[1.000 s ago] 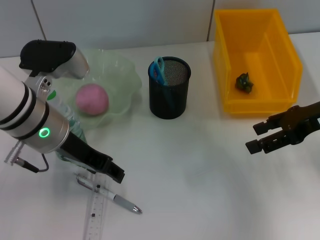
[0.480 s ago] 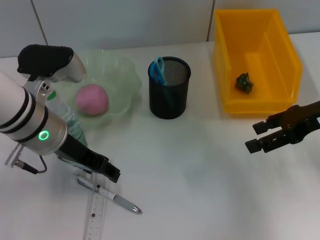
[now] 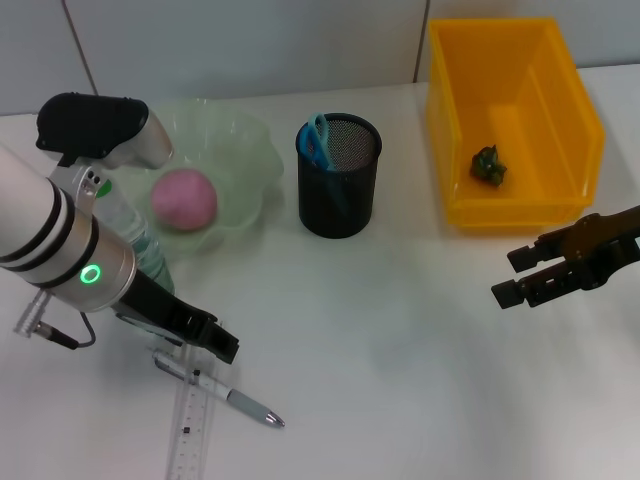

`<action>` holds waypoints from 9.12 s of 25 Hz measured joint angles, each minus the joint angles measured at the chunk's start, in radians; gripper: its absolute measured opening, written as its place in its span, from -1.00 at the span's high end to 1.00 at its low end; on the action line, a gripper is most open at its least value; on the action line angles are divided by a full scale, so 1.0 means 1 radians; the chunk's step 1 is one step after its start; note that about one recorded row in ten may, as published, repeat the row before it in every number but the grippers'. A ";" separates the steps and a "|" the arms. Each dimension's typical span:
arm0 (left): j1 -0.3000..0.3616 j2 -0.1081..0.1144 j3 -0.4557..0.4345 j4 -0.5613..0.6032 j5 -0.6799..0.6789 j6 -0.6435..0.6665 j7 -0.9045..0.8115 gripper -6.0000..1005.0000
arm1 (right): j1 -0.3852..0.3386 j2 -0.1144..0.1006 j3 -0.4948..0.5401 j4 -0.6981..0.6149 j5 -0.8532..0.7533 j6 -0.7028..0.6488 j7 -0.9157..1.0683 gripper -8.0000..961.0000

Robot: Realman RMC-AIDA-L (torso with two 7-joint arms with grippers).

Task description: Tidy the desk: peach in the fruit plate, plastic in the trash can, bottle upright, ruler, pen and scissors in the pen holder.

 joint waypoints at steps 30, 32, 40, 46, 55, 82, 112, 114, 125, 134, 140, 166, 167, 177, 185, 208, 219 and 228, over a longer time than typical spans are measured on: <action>0.005 0.000 0.065 -0.018 0.023 -0.062 0.006 -0.44 | -0.015 0.002 0.002 0.002 0.000 0.003 0.020 -0.75; 0.005 0.000 0.067 -0.023 0.022 -0.064 0.008 -0.44 | -0.015 0.002 0.003 0.003 0.000 0.004 0.020 -0.75; 0.004 0.000 0.078 -0.029 0.022 -0.074 0.011 -0.44 | -0.015 0.002 0.004 0.011 0.001 0.005 0.021 -0.75; 0.005 0.000 0.079 -0.030 0.022 -0.076 0.015 -0.44 | -0.015 0.002 0.004 0.011 0.002 0.011 0.031 -0.75; 0.005 0.000 0.086 -0.030 0.024 -0.077 0.030 -0.42 | -0.015 0.002 0.011 0.012 0.005 0.011 0.034 -0.75; -0.004 -0.002 0.096 -0.023 0.022 -0.052 0.037 -0.19 | -0.015 0.004 0.016 0.012 0.008 0.008 0.036 -0.75; -0.047 0.002 0.047 0.064 0.015 0.111 0.052 0.23 | -0.009 0.004 0.027 0.012 0.009 0.005 0.031 -0.75; -0.058 0.003 0.012 0.090 0.010 0.162 0.056 0.23 | -0.007 0.004 0.027 0.012 0.009 0.004 0.027 -0.75; -0.129 0.007 -0.200 0.150 -0.237 0.337 0.105 0.23 | -0.015 0.004 0.025 0.014 0.005 0.003 -0.003 -0.75; -0.170 0.008 -0.334 0.180 -0.372 0.294 0.144 0.23 | -0.031 -0.001 0.026 0.027 0.002 0.002 -0.025 -0.75; -0.165 0.008 -0.371 0.182 -0.516 0.149 0.205 0.23 | -0.040 -0.008 0.027 0.035 0.000 0.001 -0.029 -0.75; -0.016 -0.001 0.104 -0.279 -1.596 -0.722 1.432 0.23 | -0.029 -0.010 0.027 0.035 -0.002 0.004 -0.030 -0.75; -0.016 -0.001 0.126 -0.302 -1.664 -0.727 1.502 0.23 | -0.029 -0.010 0.027 0.036 -0.002 0.005 -0.030 -0.75; -0.017 -0.002 0.242 -0.374 -1.944 -0.747 1.766 0.23 | -0.029 -0.010 0.026 0.038 -0.002 0.012 -0.031 -0.75; -0.004 -0.002 0.407 -0.379 -2.211 -0.814 2.052 0.23 | -0.026 -0.008 0.026 0.040 -0.001 0.012 -0.033 -0.75; 0.049 -0.002 0.653 -0.398 -2.701 -0.815 2.562 0.23 | -0.028 0.000 0.022 0.041 -0.001 0.012 -0.035 -0.75; 0.055 -0.002 0.669 -0.411 -2.702 -0.814 2.553 0.23 | -0.023 0.001 0.023 0.052 -0.001 0.012 -0.035 -0.75; 0.056 -0.002 0.674 -0.434 -2.702 -0.810 2.556 0.23 | -0.015 0.005 0.023 0.057 -0.001 0.012 -0.037 -0.75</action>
